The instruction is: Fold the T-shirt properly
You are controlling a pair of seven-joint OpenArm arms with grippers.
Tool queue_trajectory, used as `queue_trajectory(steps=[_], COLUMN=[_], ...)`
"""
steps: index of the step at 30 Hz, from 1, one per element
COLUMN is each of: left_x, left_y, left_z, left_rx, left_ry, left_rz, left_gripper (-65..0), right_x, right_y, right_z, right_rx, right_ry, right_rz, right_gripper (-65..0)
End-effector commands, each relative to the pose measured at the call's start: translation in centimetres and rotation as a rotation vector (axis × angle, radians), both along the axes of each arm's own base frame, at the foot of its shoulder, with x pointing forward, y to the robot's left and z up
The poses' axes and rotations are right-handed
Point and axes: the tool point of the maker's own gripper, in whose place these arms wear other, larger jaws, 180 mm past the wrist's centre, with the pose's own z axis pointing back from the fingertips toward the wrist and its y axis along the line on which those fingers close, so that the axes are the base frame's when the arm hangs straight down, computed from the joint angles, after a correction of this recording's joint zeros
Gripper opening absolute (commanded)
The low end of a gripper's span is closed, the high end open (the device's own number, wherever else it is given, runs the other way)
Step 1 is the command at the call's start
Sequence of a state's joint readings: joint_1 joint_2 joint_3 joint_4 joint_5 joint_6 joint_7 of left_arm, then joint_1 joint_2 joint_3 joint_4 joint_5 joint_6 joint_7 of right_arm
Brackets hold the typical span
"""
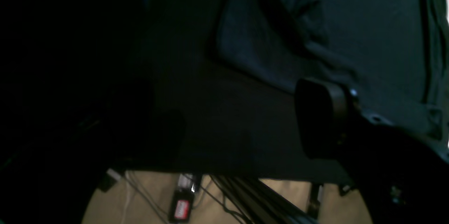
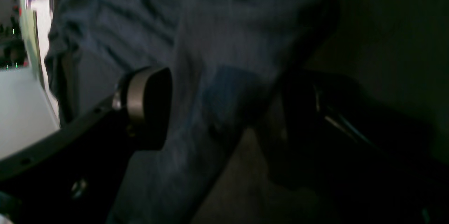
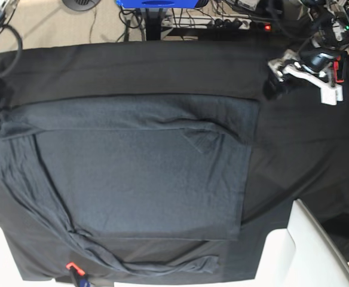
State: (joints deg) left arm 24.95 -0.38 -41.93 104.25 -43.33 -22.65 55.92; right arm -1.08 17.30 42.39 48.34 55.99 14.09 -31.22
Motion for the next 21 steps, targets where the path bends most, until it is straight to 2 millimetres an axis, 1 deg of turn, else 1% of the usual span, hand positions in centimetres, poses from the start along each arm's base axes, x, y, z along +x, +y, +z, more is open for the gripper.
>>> queue_trajectory(steps=[1, 2, 4, 9, 10, 11, 12, 14, 15, 17, 18, 21], left_x=[0.0, -0.2, -0.4, -0.4, -0.4, -0.3, -0.3, -0.3, -0.3, -0.3, -0.3, -0.2], left_y=[0.3, 0.3, 0.4, 0.3, 0.3, 0.2, 0.2, 0.1, 0.1, 0.1, 0.1, 0.1], left_z=[0.7, 0.6, 0.6, 0.5, 0.5, 0.5, 0.5, 0.5, 0.5, 0.5, 0.5, 0.5], left_rx=[0.008, 0.008, 0.011, 0.009, 0.009, 0.008, 0.007, 0.005, 0.005, 0.005, 0.005, 0.005], left_ry=[-0.026, -0.021, -0.015, -0.015, -0.015, -0.016, -0.016, -0.016, -0.016, -0.016, -0.016, -0.018], left_rz=[-0.004, -0.004, -0.005, -0.006, -0.006, -0.007, -0.008, -0.009, -0.009, -0.009, -0.009, -0.009], left_gripper=[-3.3, -3.3, -3.3, -3.3, -3.3, -3.3, -3.3, -3.3, -3.3, -3.3, -3.3, -3.3], right_x=[-0.2, -0.3, 0.0, 0.2, 0.3, 0.5, 0.6, 0.7, 0.7, 1.2, 1.2, 1.1], right_y=[-1.1, -1.4, -2.1, -2.5, -2.5, -2.4, -2.4, -2.4, -2.3, -2.2, -2.1, -1.9], right_z=[0.3, 0.2, 0.4, -0.1, -0.2, -0.3, -0.3, -0.2, -0.3, -0.1, -0.2, -0.2], right_rx=[-0.022, -0.025, -0.033, -0.005, 0.001, 0.007, 0.009, 0.009, 0.011, 0.014, 0.015, 0.02], right_ry=[0.009, 0.014, 0.01, 0.026, 0.026, 0.024, 0.022, 0.021, 0.021, 0.012, 0.012, 0.014], right_rz=[-0.01, -0.014, -0.023, -0.042, -0.045, -0.048, -0.048, -0.048, -0.048, -0.048, -0.048, -0.045], right_gripper=[-19.7, -19.7, -19.7, -20.0, -20.9, -23.7, -28.4, -39.0, -45.5, -54.3, -57.3, -58.8])
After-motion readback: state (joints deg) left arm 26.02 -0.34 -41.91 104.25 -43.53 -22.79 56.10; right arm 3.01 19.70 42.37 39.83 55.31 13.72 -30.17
